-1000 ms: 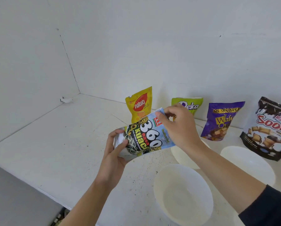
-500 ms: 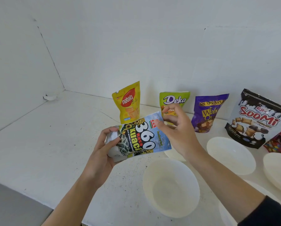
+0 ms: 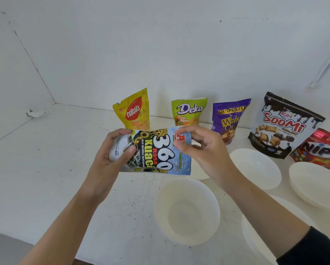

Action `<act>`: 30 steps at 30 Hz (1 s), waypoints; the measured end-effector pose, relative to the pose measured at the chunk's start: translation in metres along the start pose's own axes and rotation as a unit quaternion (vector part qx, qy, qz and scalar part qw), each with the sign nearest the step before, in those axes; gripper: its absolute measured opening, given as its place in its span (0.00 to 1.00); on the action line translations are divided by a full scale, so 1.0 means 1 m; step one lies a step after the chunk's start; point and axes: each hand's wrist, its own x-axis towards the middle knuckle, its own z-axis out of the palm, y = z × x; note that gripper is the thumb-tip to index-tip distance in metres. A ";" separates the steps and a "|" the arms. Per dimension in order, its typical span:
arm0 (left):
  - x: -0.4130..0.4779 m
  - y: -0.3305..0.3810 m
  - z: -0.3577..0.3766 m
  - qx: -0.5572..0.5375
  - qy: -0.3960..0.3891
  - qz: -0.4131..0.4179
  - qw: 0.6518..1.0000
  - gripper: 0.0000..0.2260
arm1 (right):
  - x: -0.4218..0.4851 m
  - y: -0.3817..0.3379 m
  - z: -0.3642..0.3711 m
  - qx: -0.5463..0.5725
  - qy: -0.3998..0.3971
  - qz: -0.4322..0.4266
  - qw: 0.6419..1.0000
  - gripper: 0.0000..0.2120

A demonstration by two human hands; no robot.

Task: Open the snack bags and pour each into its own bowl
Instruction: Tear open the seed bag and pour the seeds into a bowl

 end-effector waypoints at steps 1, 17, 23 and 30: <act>-0.003 -0.002 0.000 0.005 -0.008 -0.004 1.000 0.15 | -0.005 0.003 -0.001 0.004 -0.001 0.006 1.000 0.09; -0.034 0.002 -0.010 0.148 -0.103 -0.055 0.982 0.12 | -0.056 0.037 -0.004 0.089 0.007 0.069 0.994 0.08; -0.043 0.015 -0.010 0.159 -0.089 -0.025 0.983 0.10 | -0.057 0.032 -0.001 0.088 0.016 0.047 0.995 0.10; -0.043 0.027 -0.006 0.128 -0.061 -0.002 0.990 0.08 | -0.055 0.027 0.008 0.111 0.048 0.038 0.992 0.11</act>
